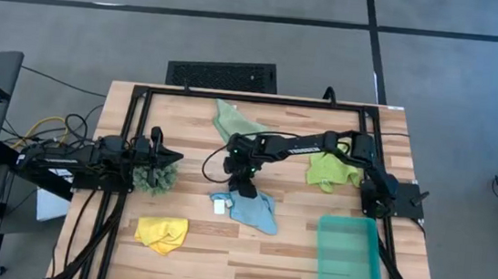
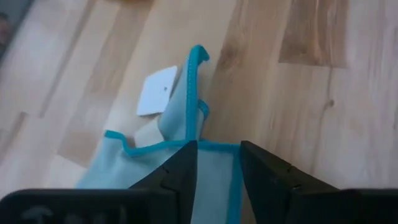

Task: Fold microfiber towels
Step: Fold the blue microfiber cloth

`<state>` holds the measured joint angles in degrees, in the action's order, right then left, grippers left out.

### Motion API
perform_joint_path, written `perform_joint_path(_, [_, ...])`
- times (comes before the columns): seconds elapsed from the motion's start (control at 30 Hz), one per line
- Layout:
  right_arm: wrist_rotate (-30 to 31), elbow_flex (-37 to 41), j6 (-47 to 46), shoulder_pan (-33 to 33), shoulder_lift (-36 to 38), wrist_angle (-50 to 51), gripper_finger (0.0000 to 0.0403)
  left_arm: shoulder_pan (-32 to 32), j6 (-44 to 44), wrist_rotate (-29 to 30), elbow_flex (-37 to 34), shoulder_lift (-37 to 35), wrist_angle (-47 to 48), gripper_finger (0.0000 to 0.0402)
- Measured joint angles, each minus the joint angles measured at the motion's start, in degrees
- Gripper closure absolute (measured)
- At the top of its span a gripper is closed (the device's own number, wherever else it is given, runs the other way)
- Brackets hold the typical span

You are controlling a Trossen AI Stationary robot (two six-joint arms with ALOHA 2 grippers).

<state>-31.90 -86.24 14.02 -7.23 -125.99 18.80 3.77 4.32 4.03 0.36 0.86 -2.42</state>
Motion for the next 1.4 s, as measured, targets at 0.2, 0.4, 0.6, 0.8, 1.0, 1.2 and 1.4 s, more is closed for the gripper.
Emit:
perform_joint_path(0.2, [8.43,-0.21,-1.81,0.42,0.00,-1.91,0.0270,0.01,0.01,0.01,0.01,0.00,0.00,0.0401])
perform_joint_path(0.4, [1.79,-0.34,0.92,0.38,0.02,-0.03,0.0271,0.01,0.00,0.00,0.01,0.00,-0.01,0.0401])
perform_joint_path(0.6, [-4.02,-0.34,0.98,0.44,0.02,0.06,0.0271,0.01,0.00,0.00,0.00,0.00,-0.02,0.0401])
perform_joint_path(0.8, [-3.92,-0.34,-0.61,0.29,0.02,0.55,0.0267,0.02,0.00,0.00,0.00,0.00,0.00,0.0401])
perform_joint_path(1.0, [-10.17,-0.39,-1.99,0.07,-0.87,-0.41,0.0239,0.02,0.00,0.00,0.00,-0.02,-0.02,0.0401])
perform_joint_path(1.2, [-6.72,-0.65,-1.55,0.24,-2.79,-3.15,0.0199,0.02,0.00,0.00,0.00,0.00,-0.01,0.0401])
perform_joint_path(1.4, [-9.55,-0.32,1.44,-0.04,-3.68,-1.67,0.0191,0.02,0.00,-0.09,0.01,0.00,0.00,0.0401])
